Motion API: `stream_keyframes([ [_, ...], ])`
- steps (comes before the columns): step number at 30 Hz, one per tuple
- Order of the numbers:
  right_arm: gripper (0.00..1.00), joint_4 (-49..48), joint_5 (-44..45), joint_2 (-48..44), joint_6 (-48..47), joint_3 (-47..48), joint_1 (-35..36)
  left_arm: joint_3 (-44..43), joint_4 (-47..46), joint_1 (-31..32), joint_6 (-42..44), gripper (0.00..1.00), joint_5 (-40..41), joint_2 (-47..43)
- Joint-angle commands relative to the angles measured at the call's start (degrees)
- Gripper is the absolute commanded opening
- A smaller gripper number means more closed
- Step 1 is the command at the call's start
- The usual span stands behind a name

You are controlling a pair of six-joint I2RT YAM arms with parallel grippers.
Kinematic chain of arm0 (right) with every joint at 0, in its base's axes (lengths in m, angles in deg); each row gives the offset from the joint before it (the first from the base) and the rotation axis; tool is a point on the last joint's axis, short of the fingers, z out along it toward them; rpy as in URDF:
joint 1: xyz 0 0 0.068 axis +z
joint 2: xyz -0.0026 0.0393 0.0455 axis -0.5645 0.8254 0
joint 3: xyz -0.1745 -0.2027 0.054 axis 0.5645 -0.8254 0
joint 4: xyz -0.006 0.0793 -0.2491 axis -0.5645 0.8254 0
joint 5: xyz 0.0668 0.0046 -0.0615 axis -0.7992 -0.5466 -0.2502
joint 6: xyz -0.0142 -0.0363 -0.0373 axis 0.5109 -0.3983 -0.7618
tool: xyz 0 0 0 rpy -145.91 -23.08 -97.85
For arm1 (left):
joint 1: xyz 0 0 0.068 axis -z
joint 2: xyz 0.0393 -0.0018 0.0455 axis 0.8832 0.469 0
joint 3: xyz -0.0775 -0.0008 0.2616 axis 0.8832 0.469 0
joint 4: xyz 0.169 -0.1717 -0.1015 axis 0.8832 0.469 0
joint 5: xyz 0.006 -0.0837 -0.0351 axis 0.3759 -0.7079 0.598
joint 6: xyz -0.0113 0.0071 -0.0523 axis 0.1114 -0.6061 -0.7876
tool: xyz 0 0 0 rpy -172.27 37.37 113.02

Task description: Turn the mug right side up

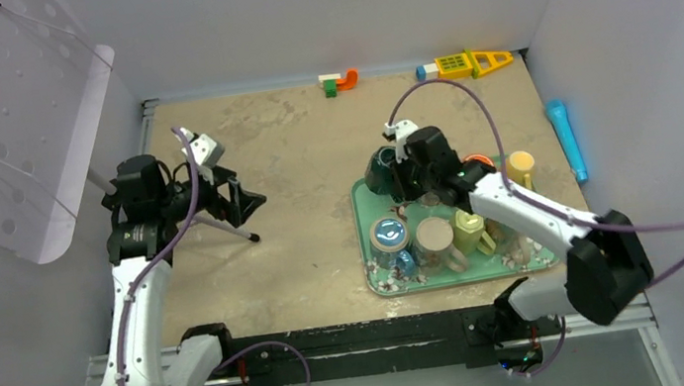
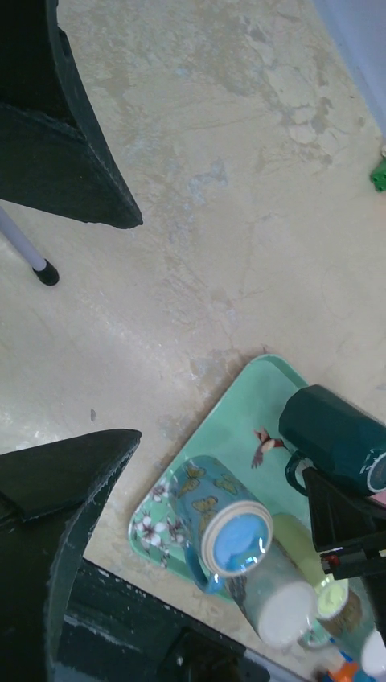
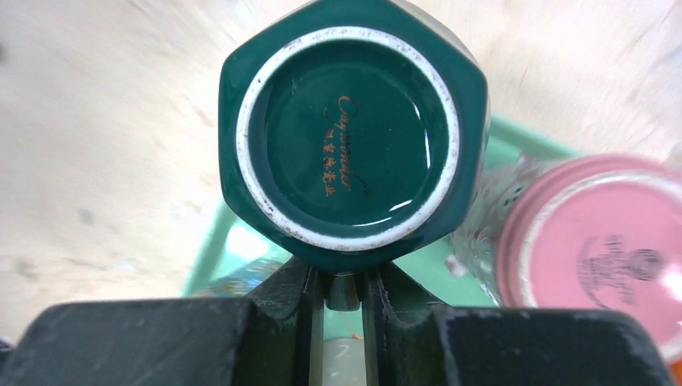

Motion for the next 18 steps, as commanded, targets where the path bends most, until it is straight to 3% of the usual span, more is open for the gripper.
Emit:
stream_keyframes([
  [1, 0.00, -18.64, -5.60, -15.42, -0.04, 1.94, 0.40, -7.82, 4.62, -0.14, -7.03, 0.97, -8.70, 0.92],
  [5, 0.00, -33.77, -16.52, -23.43, 5.89, -1.06, 0.96, -11.41, 0.01, 0.81, -20.48, 0.95, -16.49, 0.37],
  [8, 0.00, -48.47, -23.69, -26.02, 13.32, -4.93, 2.72, -11.50, -10.34, 2.13, -32.46, 1.00, -19.66, -1.36],
  [11, 0.00, -60.20, -25.94, -25.09, 18.59, -7.11, 6.83, -11.55, -26.62, 2.13, -49.94, 1.00, -23.98, -0.04],
  [15, 0.00, -67.37, -26.07, -21.87, 21.81, -6.34, 12.25, -10.85, -43.67, 5.52, -62.79, 1.00, -23.37, 2.06],
  [18, 0.00, -69.53, -27.11, -19.49, 23.21, -5.18, 13.87, -9.40, -48.73, 8.57, -66.36, 1.00, -23.07, 2.13],
])
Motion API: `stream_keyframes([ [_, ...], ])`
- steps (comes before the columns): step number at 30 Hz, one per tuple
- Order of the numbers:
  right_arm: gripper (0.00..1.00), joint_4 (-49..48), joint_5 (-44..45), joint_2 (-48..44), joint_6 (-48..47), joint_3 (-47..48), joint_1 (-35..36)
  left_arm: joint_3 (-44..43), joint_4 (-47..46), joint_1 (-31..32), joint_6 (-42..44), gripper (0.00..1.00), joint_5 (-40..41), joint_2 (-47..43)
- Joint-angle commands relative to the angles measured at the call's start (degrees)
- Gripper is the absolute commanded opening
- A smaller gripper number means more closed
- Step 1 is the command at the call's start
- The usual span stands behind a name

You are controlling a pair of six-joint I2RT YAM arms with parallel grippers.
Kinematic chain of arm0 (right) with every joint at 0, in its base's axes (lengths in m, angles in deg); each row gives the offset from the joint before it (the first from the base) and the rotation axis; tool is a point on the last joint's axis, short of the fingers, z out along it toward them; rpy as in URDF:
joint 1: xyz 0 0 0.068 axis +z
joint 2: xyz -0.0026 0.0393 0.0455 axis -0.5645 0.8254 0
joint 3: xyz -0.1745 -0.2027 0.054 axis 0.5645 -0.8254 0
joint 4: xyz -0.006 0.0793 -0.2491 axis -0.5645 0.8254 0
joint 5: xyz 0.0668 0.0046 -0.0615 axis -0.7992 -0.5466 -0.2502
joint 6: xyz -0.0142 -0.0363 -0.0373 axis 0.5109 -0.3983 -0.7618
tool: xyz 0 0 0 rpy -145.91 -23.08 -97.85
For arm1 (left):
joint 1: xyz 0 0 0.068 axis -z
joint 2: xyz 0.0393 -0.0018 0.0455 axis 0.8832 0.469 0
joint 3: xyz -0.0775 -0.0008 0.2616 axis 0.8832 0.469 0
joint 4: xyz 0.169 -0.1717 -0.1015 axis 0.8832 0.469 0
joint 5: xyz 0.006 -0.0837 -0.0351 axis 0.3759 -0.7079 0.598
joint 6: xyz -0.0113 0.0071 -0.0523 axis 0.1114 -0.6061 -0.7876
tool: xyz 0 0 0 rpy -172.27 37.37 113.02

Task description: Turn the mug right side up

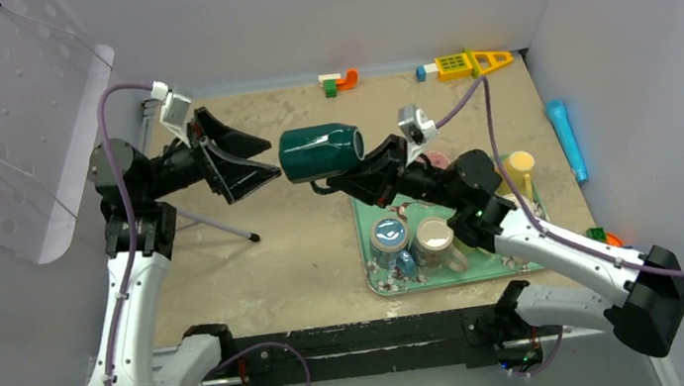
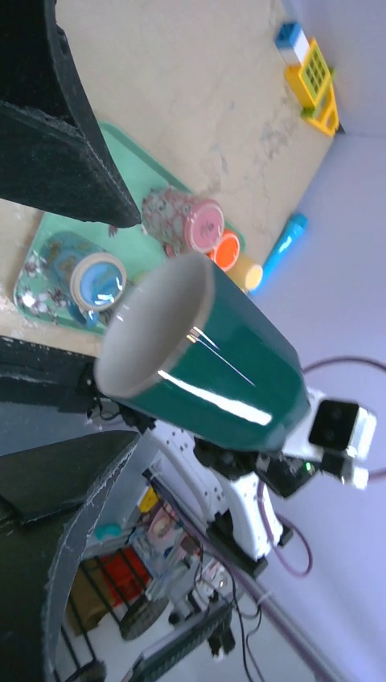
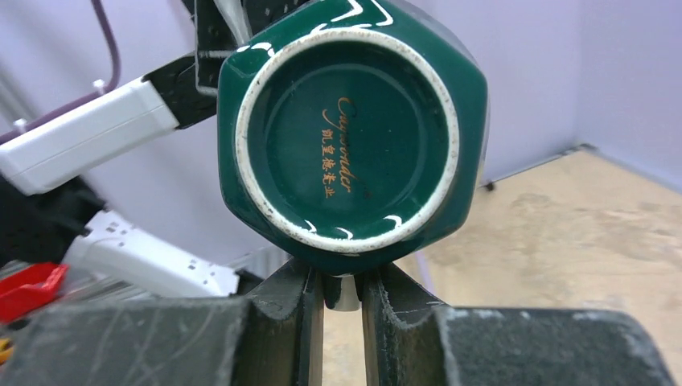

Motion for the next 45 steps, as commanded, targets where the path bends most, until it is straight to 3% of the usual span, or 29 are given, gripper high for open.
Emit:
stream_keyframes([
  [1, 0.00, -15.37, -2.60, 1.70, 4.78, 2.41, 2.26, 0.31, -16.75, 3.91, -14.88, 0.99, -2.27, 0.32],
  [4, 0.00, -14.77, -2.06, 2.53, 3.31, 3.68, 5.15, 0.61, -17.50, 4.65, -16.31, 0.93, -2.74, 0.92],
  [8, 0.00, -14.93, -2.82, 5.61, 3.37, 5.11, 5.87, 1.75, -17.58, 7.06, -18.18, 0.72, -2.18, 1.80],
  [11, 0.00, -14.91, -2.93, 7.73, 3.32, 5.40, 5.86, 2.53, -19.68, 8.23, -21.22, 0.43, -2.26, 2.41],
  [14, 0.00, -10.44, -2.70, 8.83, 2.60, 6.40, 5.70, 1.86, -16.89, 8.21, -20.14, 0.02, -1.93, 2.14],
  [15, 0.00, -7.71, -1.90, 8.70, 0.87, 6.75, 5.69, 0.73, -11.71, 8.18, -15.23, 0.00, -0.69, 1.86],
  [16, 0.12, -4.67, -0.72, 8.33, -0.66, 6.94, 5.61, -0.96, -3.56, 8.18, -11.54, 0.00, 1.43, 1.56],
  [19, 0.66, 9.91, 7.54, 6.35, -6.39, 8.55, 5.57, -7.53, 23.57, 8.18, 11.09, 0.00, 15.11, 2.44],
  [20, 0.77, 15.40, 11.54, 5.57, -7.82, 9.18, 5.54, -9.57, 29.02, 8.18, 17.66, 0.00, 19.93, 3.82],
  [21, 0.82, 20.53, 17.38, 4.69, -9.02, 9.72, 5.53, -11.44, 35.69, 8.18, 23.42, 0.00, 24.44, 5.36],
  [25, 0.87, 38.04, 29.88, 0.55, -13.18, 10.45, 5.51, -16.72, 47.60, 8.26, 42.20, 0.00, 40.03, 12.42],
  [29, 0.87, 48.98, 33.16, -2.53, -12.27, 9.46, 5.52, -21.60, 57.24, 10.20, 54.08, 0.00, 50.74, 23.07],
  [32, 0.87, 53.40, 32.60, -3.18, -10.44, 8.38, 5.51, -25.09, 62.68, 12.29, 59.20, 0.00, 53.70, 31.48],
  [37, 0.87, 61.15, 32.03, -2.08, -8.25, 9.28, 5.55, -28.10, 63.57, 16.46, 63.84, 0.00, 65.34, 41.28],
  [45, 0.86, 69.60, 31.21, 0.14, -5.09, 10.20, 5.74, -32.91, 68.42, 17.15, 67.22, 0.00, 68.81, 52.59],
])
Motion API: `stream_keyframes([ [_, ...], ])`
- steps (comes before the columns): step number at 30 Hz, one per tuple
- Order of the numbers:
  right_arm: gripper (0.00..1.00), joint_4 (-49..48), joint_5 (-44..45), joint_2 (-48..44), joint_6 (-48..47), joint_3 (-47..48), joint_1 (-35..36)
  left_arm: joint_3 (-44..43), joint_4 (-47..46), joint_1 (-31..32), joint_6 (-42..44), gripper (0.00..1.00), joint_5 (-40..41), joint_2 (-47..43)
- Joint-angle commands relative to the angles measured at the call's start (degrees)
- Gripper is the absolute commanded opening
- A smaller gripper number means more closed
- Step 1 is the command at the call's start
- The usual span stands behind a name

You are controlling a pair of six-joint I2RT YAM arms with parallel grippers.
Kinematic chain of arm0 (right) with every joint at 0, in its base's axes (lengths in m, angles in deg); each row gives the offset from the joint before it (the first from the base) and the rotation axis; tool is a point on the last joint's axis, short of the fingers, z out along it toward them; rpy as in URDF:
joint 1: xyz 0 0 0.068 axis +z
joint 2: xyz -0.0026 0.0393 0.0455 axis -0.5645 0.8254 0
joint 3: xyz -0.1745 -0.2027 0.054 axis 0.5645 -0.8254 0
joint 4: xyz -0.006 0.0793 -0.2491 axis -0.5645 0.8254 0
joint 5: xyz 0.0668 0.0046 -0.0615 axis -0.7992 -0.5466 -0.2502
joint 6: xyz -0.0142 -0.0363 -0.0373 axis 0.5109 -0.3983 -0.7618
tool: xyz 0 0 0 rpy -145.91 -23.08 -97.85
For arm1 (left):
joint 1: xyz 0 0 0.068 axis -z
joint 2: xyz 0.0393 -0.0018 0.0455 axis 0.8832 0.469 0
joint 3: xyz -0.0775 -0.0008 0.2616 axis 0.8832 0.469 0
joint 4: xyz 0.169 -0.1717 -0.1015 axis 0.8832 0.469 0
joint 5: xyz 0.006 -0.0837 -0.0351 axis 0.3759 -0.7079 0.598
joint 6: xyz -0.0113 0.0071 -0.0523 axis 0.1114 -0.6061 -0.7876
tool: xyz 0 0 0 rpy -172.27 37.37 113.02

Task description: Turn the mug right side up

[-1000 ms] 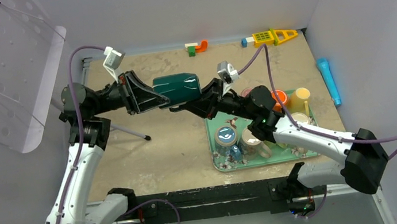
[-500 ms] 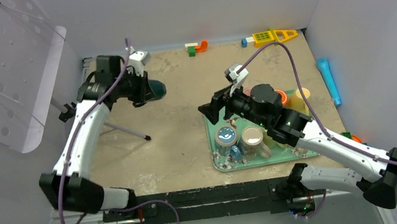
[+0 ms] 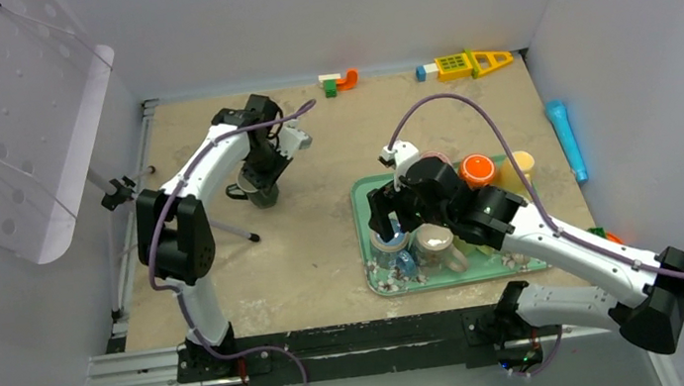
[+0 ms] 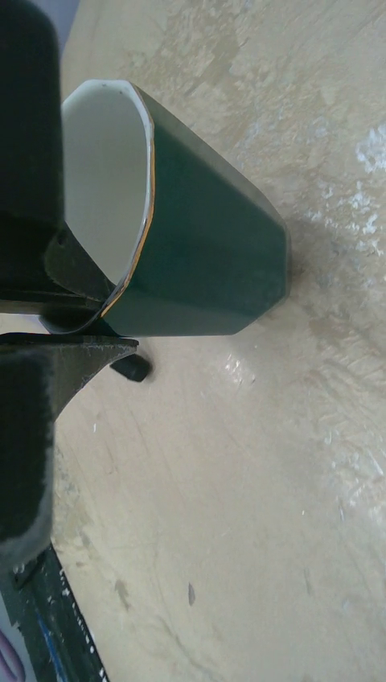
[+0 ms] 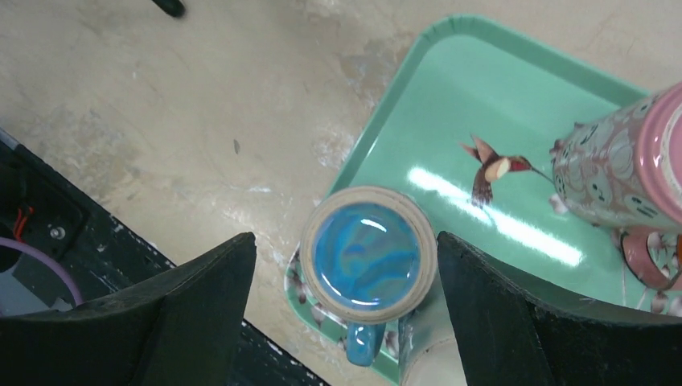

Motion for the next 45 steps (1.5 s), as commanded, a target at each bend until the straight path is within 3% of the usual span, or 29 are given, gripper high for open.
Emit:
stream_keyframes([
  [1, 0.86, 5.19, 0.04, 0.23, 2.96, 1.46, 0.35, -3.87, 2.06, -0.20, 4.57, 0.01, 3.89, 1.42],
  [3, 0.86, 5.43, 0.43, 0.95, 3.53, 0.63, 0.36, -3.18, 1.64, -0.19, 5.23, 0.15, 3.01, 1.73],
  [10, 0.86, 7.94, -1.19, 4.80, 3.39, 1.59, 1.59, -2.50, 1.41, -0.22, 5.44, 0.49, -1.00, -0.50],
  [14, 0.83, 8.83, -1.02, 5.54, 3.60, 1.86, 2.34, -2.65, 1.92, -0.21, 4.86, 0.59, -4.07, -6.43],
  [26, 0.77, 5.35, 5.29, 17.48, 3.13, 3.87, 4.66, 2.15, 3.27, -0.22, 3.82, 0.64, -12.14, -23.30],
  [28, 0.73, 2.83, 8.31, 19.71, 2.60, 5.21, 4.67, 3.02, 3.22, -0.21, 3.92, 0.64, -12.49, -25.34],
  [31, 0.59, -1.34, 8.97, 23.66, 0.47, 7.73, 4.65, 3.87, 3.22, -0.27, 3.90, 0.65, -12.73, -27.34],
  [34, 0.57, -3.51, 11.78, 27.71, -1.33, 11.11, 4.58, 4.45, 3.25, -0.22, 3.98, 0.65, -12.53, -28.91],
  [39, 0.62, -2.00, 15.15, 29.71, -2.89, 17.26, 4.59, 5.21, 3.24, -0.21, 4.07, 0.66, -12.79, -30.35],
  [45, 0.78, 1.24, 10.70, 18.26, -8.48, 16.46, 4.39, 6.06, 3.16, -0.26, 4.18, 0.66, -14.34, -31.27],
])
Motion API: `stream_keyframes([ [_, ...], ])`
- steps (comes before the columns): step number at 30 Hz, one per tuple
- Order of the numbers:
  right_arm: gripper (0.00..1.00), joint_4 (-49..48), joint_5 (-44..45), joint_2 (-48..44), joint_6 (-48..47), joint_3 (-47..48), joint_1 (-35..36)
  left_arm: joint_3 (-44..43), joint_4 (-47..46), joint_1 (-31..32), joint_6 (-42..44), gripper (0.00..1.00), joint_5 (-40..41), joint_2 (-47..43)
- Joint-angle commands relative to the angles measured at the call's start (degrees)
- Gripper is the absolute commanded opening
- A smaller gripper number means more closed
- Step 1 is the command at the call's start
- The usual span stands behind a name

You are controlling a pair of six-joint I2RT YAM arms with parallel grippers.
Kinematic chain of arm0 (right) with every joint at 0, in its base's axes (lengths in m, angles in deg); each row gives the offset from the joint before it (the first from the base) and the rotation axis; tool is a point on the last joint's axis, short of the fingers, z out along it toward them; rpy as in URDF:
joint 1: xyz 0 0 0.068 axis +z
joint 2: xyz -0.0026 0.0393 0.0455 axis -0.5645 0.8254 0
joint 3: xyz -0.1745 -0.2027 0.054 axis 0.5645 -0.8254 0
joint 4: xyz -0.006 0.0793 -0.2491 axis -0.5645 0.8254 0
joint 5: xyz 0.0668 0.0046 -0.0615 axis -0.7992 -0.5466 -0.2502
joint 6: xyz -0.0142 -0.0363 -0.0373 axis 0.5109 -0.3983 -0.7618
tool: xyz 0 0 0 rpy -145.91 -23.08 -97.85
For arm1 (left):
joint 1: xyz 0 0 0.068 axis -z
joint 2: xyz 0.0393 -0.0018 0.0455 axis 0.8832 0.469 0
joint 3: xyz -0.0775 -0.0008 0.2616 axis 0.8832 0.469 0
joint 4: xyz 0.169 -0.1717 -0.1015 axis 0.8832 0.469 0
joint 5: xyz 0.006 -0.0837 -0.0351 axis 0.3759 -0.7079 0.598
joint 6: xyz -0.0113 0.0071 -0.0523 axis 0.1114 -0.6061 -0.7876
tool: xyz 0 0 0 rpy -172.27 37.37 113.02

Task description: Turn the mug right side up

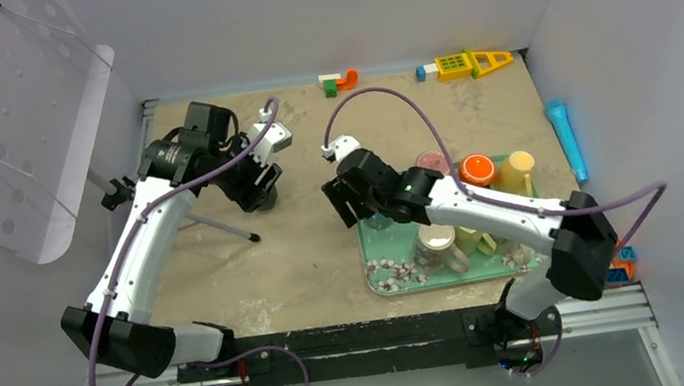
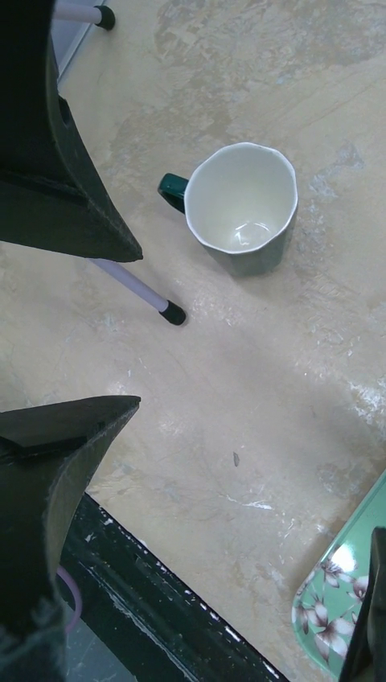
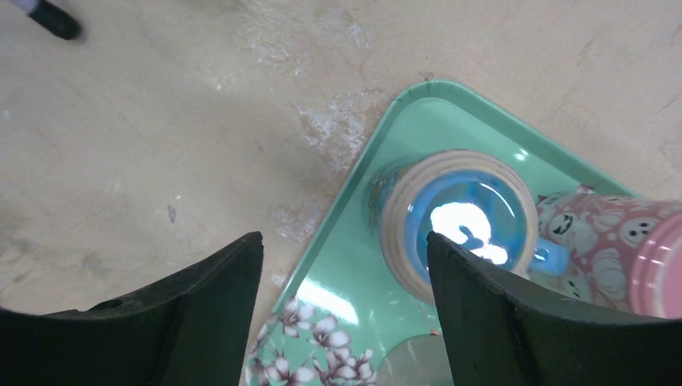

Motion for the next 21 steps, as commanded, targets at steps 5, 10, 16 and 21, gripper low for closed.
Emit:
stream_keyframes([
  [5, 0.86, 7.87, -11.83, -20.34, -12.36, -3.67, -9.79, 0.72, -0.44, -0.13, 0.51, 0.66, -3.98, -1.63],
  [10, 0.86, -2.24, -26.32, -24.70, -5.55, -10.12, -29.98, 0.75, -1.02, -0.13, -0.01, 0.66, -4.64, -1.26],
  [16, 0.98, -10.44, -23.01, -21.28, 9.09, -12.48, -31.53, 2.35, -1.35, -0.13, -0.10, 0.66, -6.07, -2.37],
  [21, 0.99, -16.41, -27.60, -24.09, 25.32, -16.13, -32.10, 3.22, -2.28, -0.14, -0.73, 0.66, -7.15, -3.23],
])
